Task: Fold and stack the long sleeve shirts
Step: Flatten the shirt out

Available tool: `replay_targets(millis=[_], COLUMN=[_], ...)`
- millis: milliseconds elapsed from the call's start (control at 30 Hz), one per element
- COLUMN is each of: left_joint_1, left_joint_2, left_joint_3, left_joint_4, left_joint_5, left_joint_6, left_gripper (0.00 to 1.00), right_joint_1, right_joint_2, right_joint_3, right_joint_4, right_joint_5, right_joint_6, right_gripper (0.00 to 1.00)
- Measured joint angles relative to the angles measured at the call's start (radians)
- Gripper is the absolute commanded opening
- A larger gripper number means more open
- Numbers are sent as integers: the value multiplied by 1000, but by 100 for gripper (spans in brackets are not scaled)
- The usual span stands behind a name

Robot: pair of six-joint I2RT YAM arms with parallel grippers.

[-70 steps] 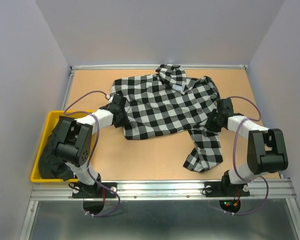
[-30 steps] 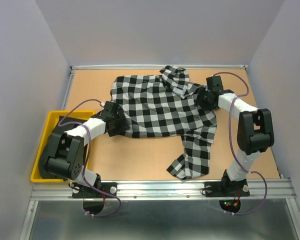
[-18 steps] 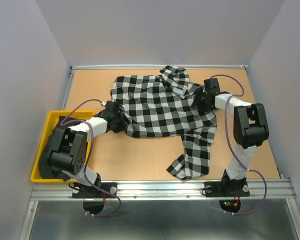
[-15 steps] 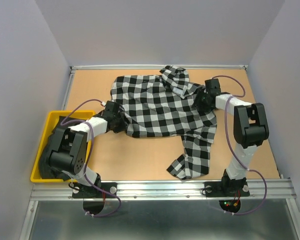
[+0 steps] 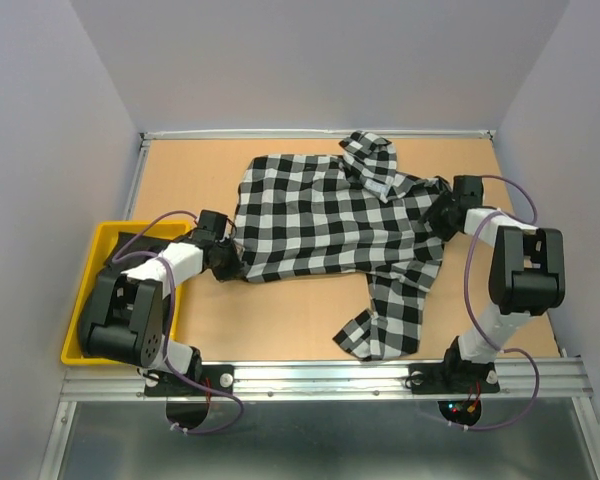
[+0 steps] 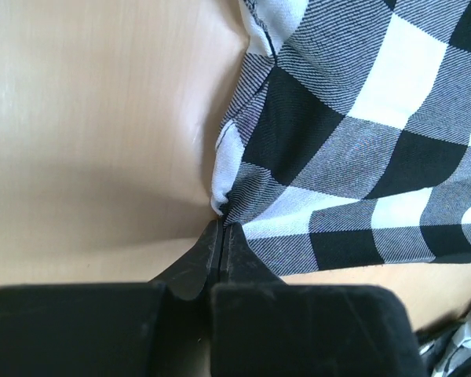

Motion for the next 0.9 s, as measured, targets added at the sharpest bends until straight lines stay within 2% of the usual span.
replay_targets(millis=[100, 133, 167, 200, 233, 333, 433, 533, 733, 900], left_joint_1=[16, 21, 26, 29, 32, 34, 34, 24, -72, -166], left_joint_2=[-35, -50, -64, -84, -103, -130, -131, -131, -83, 71], left_joint_3=[-6, -6, -6, -6, -6, 4, 50, 124, 251, 329], left_joint_4=[-58, -78, -95, -117, -134, -179, -206, -207, -114, -39], left_joint_5=[8, 6, 1, -9, -20, -51, -57, -49, -33, -35], left_joint_6=[21, 28, 35, 44, 54, 72, 88, 97, 106, 108], left_gripper=[3, 10, 25, 31, 48, 65, 82, 90, 91, 91], right_joint_1=[6, 9, 11, 12, 14, 40, 95, 164, 249, 271], right_joint_2=[-40, -60, -78, -94, -115, -175, -182, -155, -13, 102], right_joint_3=[-35, -46, -52, -52, -52, -31, 56, 162, 320, 349], right_joint_4=[-23, -46, -68, -92, -110, -146, -163, -162, -127, -119], right_joint_5=[-5, -6, -5, -3, 1, 14, 18, 19, -16, -54], right_joint_6=[0, -3, -10, -18, -39, -100, -189, -284, -450, -569], right_gripper=[57, 57, 57, 57, 58, 60, 60, 61, 61, 61])
